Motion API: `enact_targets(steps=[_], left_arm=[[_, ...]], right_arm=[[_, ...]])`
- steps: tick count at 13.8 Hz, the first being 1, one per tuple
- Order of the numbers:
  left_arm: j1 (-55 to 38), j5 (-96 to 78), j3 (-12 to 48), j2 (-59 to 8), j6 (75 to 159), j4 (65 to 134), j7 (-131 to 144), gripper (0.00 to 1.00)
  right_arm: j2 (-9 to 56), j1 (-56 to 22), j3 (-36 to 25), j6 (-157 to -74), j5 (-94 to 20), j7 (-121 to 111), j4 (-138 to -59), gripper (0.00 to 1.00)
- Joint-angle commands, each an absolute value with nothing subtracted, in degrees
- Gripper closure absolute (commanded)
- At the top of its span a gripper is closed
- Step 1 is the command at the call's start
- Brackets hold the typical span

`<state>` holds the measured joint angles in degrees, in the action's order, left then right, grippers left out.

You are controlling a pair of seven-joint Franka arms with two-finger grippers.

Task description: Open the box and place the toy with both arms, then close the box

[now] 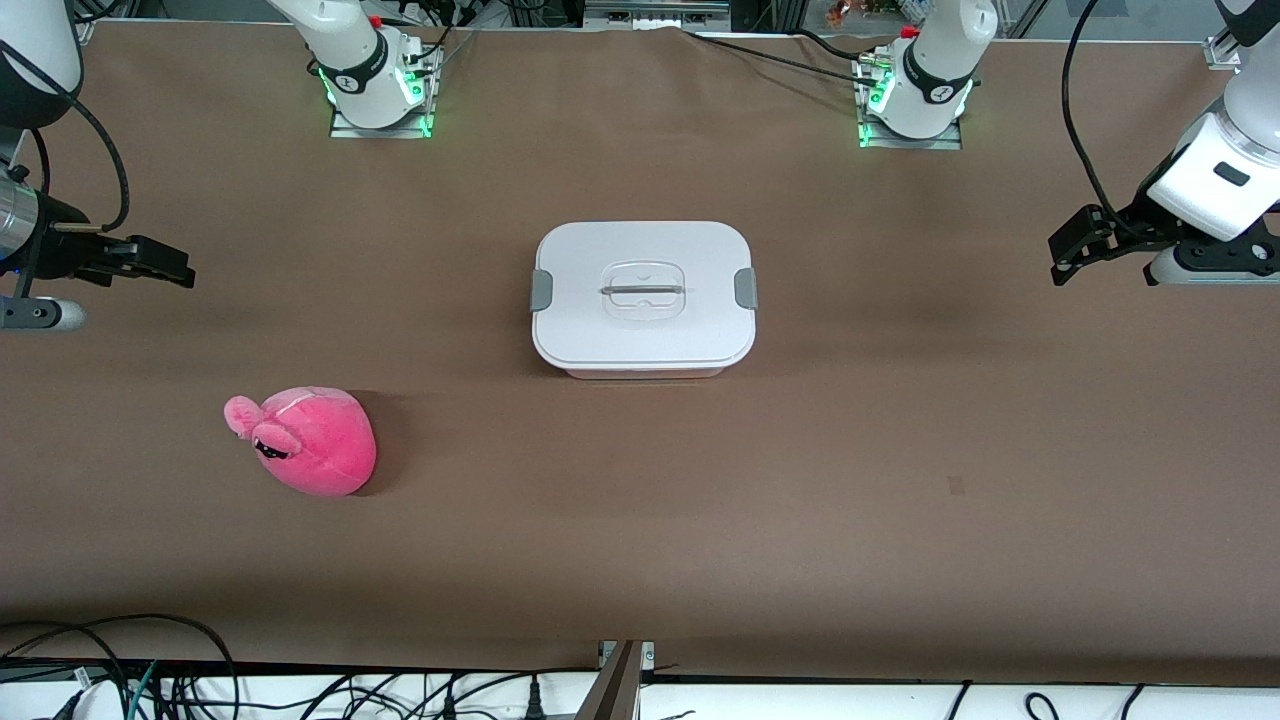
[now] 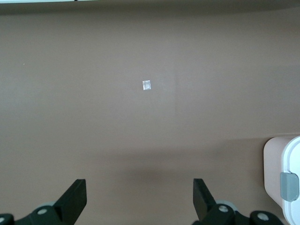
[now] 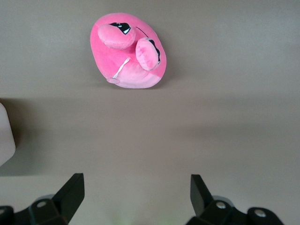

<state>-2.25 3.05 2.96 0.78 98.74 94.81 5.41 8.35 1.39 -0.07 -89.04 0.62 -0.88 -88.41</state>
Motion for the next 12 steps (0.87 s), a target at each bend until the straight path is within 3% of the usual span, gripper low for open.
enact_targets(steps=[1,12], left_arm=[[-1.8,1.1,3.0,0.3,97.8,93.4,4.2,0.00],[-1.9,1.1,3.5,0.3,97.8,93.4,4.3,0.00]], right_arm=[[8.8,1.7,0.2,-87.7,0.4,-1.6,-86.9,0.00],[9.3,1.8,0.2,-87.9,0.4,-1.8,-86.9,0.00]])
